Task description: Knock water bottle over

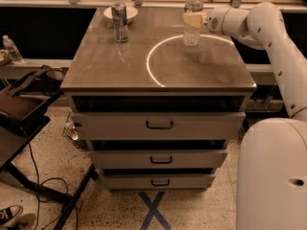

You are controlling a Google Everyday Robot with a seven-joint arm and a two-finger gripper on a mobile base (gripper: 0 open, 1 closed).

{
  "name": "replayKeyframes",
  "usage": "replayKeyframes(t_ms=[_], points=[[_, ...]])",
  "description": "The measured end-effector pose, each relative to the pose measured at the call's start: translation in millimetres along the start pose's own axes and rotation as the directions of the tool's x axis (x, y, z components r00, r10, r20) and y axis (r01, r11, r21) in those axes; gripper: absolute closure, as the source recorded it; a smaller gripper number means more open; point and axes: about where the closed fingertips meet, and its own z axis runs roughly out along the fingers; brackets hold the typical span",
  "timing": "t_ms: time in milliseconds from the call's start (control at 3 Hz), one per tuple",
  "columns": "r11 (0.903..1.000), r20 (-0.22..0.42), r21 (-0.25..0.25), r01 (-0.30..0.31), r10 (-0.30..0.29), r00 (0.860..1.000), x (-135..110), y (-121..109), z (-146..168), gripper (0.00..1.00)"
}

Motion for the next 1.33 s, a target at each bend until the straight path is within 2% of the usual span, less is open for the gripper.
replayKeyframes(t_ms=[333, 667, 1000, 1333], points=[[1.0, -0.01, -0.005, 0.003, -0.003, 1.0, 0, 2, 2, 1.0], [0.9988, -0.096, -0.017, 0.045, -0.046, 0.994, -8, 5, -7, 1.0], [0.9939, -0.219, -0.029, 0.106, -0.11, 0.97, -27, 14, -30, 1.0], [0.9823, -0.38, -0.065, 0.175, -0.187, 0.906, -27, 30, -53, 1.0]])
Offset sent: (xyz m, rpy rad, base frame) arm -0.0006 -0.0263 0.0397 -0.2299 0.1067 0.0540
